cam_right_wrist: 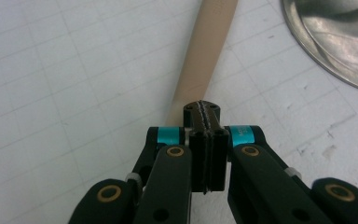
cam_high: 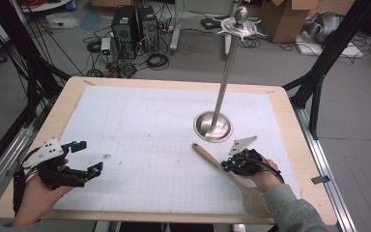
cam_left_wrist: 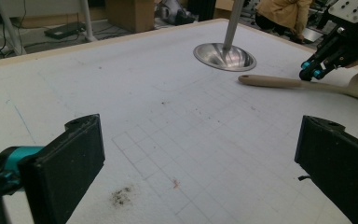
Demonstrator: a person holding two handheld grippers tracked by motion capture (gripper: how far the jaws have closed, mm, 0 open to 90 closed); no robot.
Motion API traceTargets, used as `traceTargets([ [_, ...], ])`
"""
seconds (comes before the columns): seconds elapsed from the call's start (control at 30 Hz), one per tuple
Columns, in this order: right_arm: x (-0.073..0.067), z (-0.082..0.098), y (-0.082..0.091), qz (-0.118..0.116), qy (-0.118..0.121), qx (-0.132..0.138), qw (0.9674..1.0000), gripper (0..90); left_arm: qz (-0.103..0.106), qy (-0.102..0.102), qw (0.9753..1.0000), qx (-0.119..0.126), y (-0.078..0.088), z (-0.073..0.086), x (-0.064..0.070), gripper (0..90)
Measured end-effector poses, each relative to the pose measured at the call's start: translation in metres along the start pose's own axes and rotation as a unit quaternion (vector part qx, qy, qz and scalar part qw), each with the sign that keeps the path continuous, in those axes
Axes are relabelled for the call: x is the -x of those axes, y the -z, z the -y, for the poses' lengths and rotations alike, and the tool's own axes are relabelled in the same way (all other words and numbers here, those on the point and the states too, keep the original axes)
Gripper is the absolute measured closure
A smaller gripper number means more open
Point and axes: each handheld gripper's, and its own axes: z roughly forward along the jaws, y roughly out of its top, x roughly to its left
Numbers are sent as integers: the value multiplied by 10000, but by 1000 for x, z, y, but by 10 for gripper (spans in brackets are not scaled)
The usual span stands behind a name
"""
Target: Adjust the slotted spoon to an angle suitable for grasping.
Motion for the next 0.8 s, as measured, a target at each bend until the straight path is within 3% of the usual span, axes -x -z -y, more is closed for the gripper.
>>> traceTargets([
  [0.27, -4, -4, -5, -239, 206, 61, 9995, 900, -1, 19, 10000, 19, 0, 0, 0, 19],
  [0.47, -9, -9, -8, -435, 522, 71, 9977, 900, -1, 16, 10000, -18, -1, 1, 0, 19],
  [0.67, -14, -18, -17, -336, 786, -60, 9963, 900, 7, -6, 10000, -39, -1, 1, 1, 19],
  [0.8, -15, -22, -21, -338, 826, -137, 9959, 900, 0, 10, 10000, -22, 0, 1, 1, 19],
])
